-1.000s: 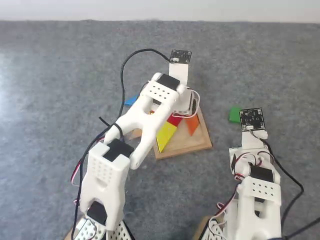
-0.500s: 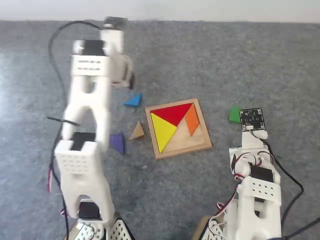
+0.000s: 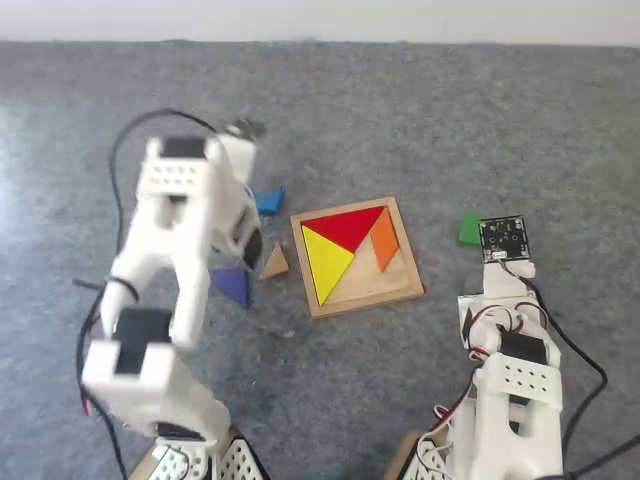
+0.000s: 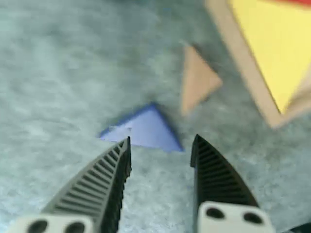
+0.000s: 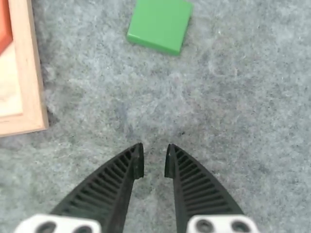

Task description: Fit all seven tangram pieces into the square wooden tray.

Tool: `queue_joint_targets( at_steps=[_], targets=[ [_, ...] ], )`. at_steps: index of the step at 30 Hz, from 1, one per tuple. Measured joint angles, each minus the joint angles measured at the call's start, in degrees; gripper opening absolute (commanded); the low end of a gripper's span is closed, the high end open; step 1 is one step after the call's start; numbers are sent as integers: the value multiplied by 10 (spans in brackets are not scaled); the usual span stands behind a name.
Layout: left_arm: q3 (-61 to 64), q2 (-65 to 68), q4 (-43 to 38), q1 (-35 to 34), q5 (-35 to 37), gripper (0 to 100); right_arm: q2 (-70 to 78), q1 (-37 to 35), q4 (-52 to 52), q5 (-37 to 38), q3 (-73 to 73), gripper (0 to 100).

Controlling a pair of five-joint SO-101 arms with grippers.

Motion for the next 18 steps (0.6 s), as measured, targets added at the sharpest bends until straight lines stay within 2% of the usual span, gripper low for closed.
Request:
queue_joint_targets(
  at_steps=[3, 6, 9, 13, 18],
  targets=[
    [133, -84, -69, 42, -12, 137, 0, -1, 0, 0, 0, 80],
    [253, -153, -175, 67, -17, 89, 0, 1, 0, 0, 0, 80],
    [337, -185, -269, 89, -16, 102, 0, -3, 0, 0, 0, 80],
    [351, -186, -330, 100, -12, 150, 0, -2, 0, 0, 0, 80],
    [324, -136, -338, 102, -11, 152, 0, -4, 0, 0, 0, 80]
  ],
)
